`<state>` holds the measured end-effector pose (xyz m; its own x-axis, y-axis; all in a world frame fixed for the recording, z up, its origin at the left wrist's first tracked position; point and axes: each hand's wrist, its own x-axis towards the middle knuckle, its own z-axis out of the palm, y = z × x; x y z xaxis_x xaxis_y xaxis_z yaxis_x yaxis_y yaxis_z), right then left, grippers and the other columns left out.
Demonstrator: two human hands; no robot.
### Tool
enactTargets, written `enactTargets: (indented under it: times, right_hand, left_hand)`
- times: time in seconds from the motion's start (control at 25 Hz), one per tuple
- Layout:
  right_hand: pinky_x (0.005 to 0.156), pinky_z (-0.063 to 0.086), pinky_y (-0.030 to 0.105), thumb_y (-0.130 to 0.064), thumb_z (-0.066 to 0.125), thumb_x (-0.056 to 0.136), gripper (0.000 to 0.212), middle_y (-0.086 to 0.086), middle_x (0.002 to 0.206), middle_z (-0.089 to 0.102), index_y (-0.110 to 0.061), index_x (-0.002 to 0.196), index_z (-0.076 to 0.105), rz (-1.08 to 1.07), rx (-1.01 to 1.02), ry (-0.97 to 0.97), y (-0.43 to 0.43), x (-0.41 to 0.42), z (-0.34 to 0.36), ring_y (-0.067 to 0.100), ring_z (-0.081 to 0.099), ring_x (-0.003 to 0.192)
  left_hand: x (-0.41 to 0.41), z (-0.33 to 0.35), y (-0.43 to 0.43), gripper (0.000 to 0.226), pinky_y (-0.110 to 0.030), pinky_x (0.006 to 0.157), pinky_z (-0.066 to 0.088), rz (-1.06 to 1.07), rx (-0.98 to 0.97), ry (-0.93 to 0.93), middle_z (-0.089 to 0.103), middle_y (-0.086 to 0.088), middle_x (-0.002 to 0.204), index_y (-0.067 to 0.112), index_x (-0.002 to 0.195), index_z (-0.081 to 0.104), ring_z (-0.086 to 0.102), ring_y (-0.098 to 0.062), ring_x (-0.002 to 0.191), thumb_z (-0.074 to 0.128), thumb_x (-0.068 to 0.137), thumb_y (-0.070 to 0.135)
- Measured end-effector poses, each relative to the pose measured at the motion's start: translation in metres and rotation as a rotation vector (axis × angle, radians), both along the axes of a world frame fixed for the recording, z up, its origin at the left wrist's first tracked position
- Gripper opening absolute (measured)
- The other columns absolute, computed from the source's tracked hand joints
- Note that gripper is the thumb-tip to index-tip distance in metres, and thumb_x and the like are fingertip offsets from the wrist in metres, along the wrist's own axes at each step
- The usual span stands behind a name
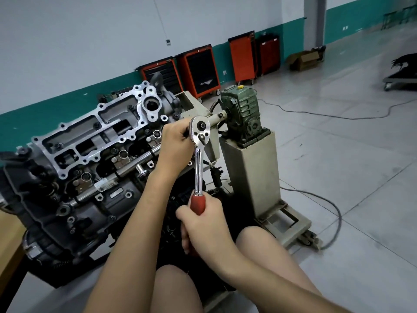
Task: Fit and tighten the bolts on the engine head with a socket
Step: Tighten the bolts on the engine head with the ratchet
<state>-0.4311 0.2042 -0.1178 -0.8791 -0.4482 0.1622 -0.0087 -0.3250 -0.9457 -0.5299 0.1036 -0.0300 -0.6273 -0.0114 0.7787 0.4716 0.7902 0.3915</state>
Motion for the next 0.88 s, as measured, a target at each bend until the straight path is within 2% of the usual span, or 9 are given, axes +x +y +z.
enactTargets:
  times: [0.16,0.24,0.32,0.4,0.52,0.64,0.72,0.8,0.88]
  right_hand:
    - [0.037,0.032,0.018,0.003,0.056,0.082,0.036,-0.009,0.042,0.038,-0.02,0.061,0.038,-0.054,0.391,0.339,0.064,-0.063,0.004,0.005,0.037,0.032]
    - [0.044,0.032,0.017,0.004,0.059,0.082,0.036,-0.007,0.051,0.04,-0.019,0.061,0.04,-0.092,0.644,0.613,0.098,-0.109,0.026,0.002,0.037,0.04]
    - [0.047,0.03,0.018,0.0,0.06,0.08,0.037,-0.007,0.053,0.042,-0.024,0.061,0.039,-0.189,0.836,0.861,0.116,-0.144,0.056,0.005,0.04,0.047]
    - [0.049,0.03,0.025,-0.004,0.061,0.079,0.037,-0.008,0.052,0.043,-0.027,0.06,0.038,-0.288,0.903,0.95,0.121,-0.156,0.066,0.008,0.042,0.05]
    - [0.05,0.033,0.028,0.001,0.063,0.077,0.037,-0.007,0.05,0.041,-0.021,0.059,0.04,-0.292,0.719,0.718,0.101,-0.119,0.032,0.011,0.038,0.048]
    - [0.042,0.029,0.025,-0.001,0.063,0.077,0.037,-0.009,0.045,0.034,-0.02,0.059,0.037,-0.163,0.274,0.278,0.051,-0.048,-0.002,0.011,0.033,0.041]
    - [0.036,0.03,0.019,-0.011,0.06,0.073,0.027,-0.006,0.043,0.037,-0.021,0.059,0.039,-0.05,0.013,0.036,0.012,-0.014,-0.004,0.013,0.035,0.033]
    - [0.034,0.032,0.016,-0.015,0.056,0.069,0.022,-0.003,0.041,0.04,-0.021,0.059,0.038,0.011,-0.059,-0.025,-0.001,-0.001,-0.002,0.013,0.036,0.029]
    - [0.034,0.031,0.017,-0.009,0.059,0.074,0.027,-0.008,0.04,0.038,-0.02,0.061,0.038,-0.029,0.114,0.098,0.026,-0.02,-0.001,0.009,0.035,0.031]
  left_hand:
    - [0.002,0.002,0.001,0.029,-0.034,0.047,0.033,-0.038,-0.023,-0.048,0.048,-0.023,0.051,-0.009,0.057,0.052,0.036,-0.029,0.048,0.057,0.085,-0.001]
    - [0.003,0.004,0.003,0.026,-0.023,0.047,0.028,-0.036,-0.048,-0.055,0.043,-0.015,0.047,-0.009,0.056,0.05,0.03,-0.006,0.047,0.053,0.081,-0.004]
    - [0.003,0.007,0.006,0.03,-0.015,0.046,0.021,-0.035,-0.053,-0.056,0.032,0.002,0.046,-0.003,0.052,0.042,0.028,-0.004,0.046,0.052,0.08,-0.008]
    - [0.003,0.007,0.006,0.031,-0.015,0.046,0.02,-0.029,-0.042,-0.065,0.03,0.002,0.046,-0.004,0.053,0.043,0.027,-0.004,0.047,0.053,0.081,-0.009]
    - [0.002,0.002,0.003,0.02,-0.02,0.049,0.023,-0.019,-0.037,-0.052,0.042,-0.019,0.049,-0.012,0.063,0.057,0.028,-0.008,0.049,0.052,0.082,-0.006]
    - [-0.002,-0.001,0.002,0.019,-0.036,0.049,0.036,-0.003,-0.025,-0.026,0.054,-0.024,0.056,-0.011,0.067,0.061,0.039,-0.031,0.051,0.055,0.083,-0.004]
    - [-0.003,-0.001,0.001,0.019,-0.045,0.053,0.04,-0.008,-0.035,-0.014,0.057,-0.027,0.06,-0.012,0.067,0.061,0.047,-0.037,0.054,0.056,0.083,-0.004]
    - [-0.002,0.0,-0.001,0.021,-0.046,0.055,0.042,-0.016,-0.037,-0.024,0.058,-0.027,0.061,-0.012,0.065,0.06,0.051,-0.038,0.056,0.057,0.084,-0.004]
    - [-0.002,0.001,-0.001,0.027,-0.039,0.05,0.042,-0.029,-0.036,-0.05,0.054,-0.022,0.053,-0.007,0.058,0.055,0.048,-0.035,0.052,0.057,0.084,-0.005]
